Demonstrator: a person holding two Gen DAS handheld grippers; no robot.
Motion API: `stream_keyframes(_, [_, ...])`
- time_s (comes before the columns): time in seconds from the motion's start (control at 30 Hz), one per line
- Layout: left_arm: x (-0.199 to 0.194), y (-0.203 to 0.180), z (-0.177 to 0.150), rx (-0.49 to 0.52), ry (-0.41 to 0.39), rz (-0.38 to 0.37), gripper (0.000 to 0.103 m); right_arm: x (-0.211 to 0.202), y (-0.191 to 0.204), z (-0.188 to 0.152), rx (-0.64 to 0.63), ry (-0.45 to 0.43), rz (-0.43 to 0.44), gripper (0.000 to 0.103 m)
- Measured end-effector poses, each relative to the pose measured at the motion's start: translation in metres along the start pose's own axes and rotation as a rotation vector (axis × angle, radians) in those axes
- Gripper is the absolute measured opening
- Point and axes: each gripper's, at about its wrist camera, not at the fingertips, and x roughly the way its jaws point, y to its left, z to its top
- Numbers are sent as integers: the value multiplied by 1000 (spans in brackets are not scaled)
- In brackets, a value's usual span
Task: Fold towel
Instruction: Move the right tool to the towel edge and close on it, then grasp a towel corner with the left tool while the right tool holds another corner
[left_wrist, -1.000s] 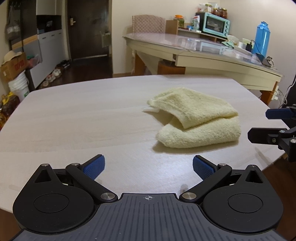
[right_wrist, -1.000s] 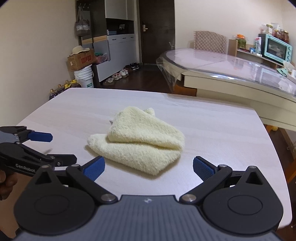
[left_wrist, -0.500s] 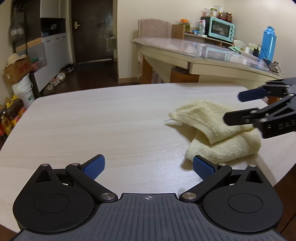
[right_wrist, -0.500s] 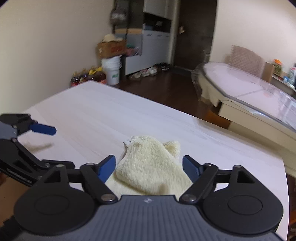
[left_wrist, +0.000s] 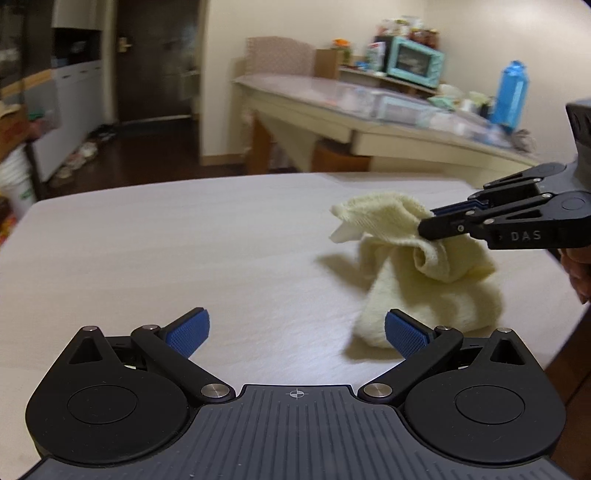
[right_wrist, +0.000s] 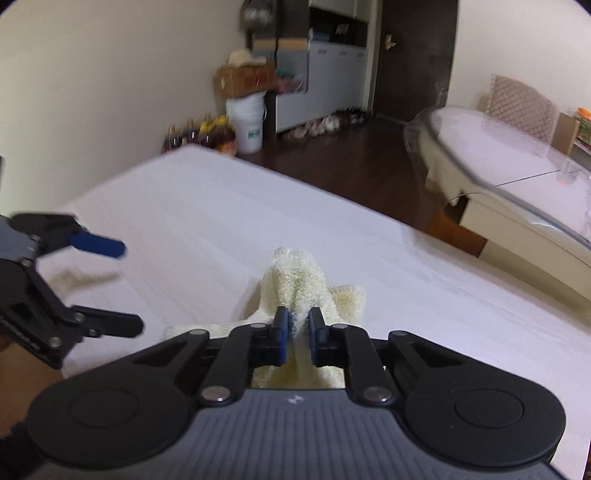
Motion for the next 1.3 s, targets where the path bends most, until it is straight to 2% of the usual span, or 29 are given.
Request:
stream_keyframes(0.13, [2, 4, 20, -3, 13, -188, 103, -35, 1, -15, 0, -62, -6, 11])
stream_keyframes(0.2, [5, 5, 27, 0, 21, -245, 103, -49, 5, -26, -9, -92, -30, 11])
stream_keyframes(0.23, [8, 4, 36, 9, 36, -308, 103, -55, 8, -32, -14, -101, -31, 11])
stream_keyframes(0.3, [13, -1, 44, 34, 58, -378, 103, -63, 15, -43, -29, -118, -25, 10])
stream_keyframes(0.43, [24, -20, 54, 114, 87, -448, 103, -71, 32, -61, -59, -130, -11, 10])
stream_keyframes(0.67, [24, -49, 49, 186, 134, -505, 96, -74, 48, -77, -58, -126, 9, 10])
stream_keyframes(0.73, [23, -52, 46, 189, 154, -509, 61, -73, 49, -78, -59, -126, 11, 10])
stream_keyframes(0.87, [24, -52, 38, 186, 188, -509, 52, -71, 48, -81, -60, -126, 16, 10])
stream_keyframes(0.93, [22, -50, 33, 180, 195, -512, 22, -70, 48, -82, -63, -121, 20, 10])
stream_keyframes(1.0, [20, -47, 30, 175, 193, -515, 10, -69, 48, -83, -65, -114, 31, 10])
stream_keyframes(1.1, [19, -42, 27, 169, 189, -519, 9, -66, 44, -83, -71, -98, 56, 12])
stream_keyframes(1.17, [14, -40, 22, 201, 181, -517, 9, -69, 38, -82, -54, -102, 74, 13])
stream_keyframes(1.23, [9, -42, 20, 226, 176, -524, 8, -81, 25, -78, 0, -134, 107, 16])
stream_keyframes(1.3, [5, -47, 16, 267, 176, -530, 8, -89, 6, -67, 47, -163, 103, 19])
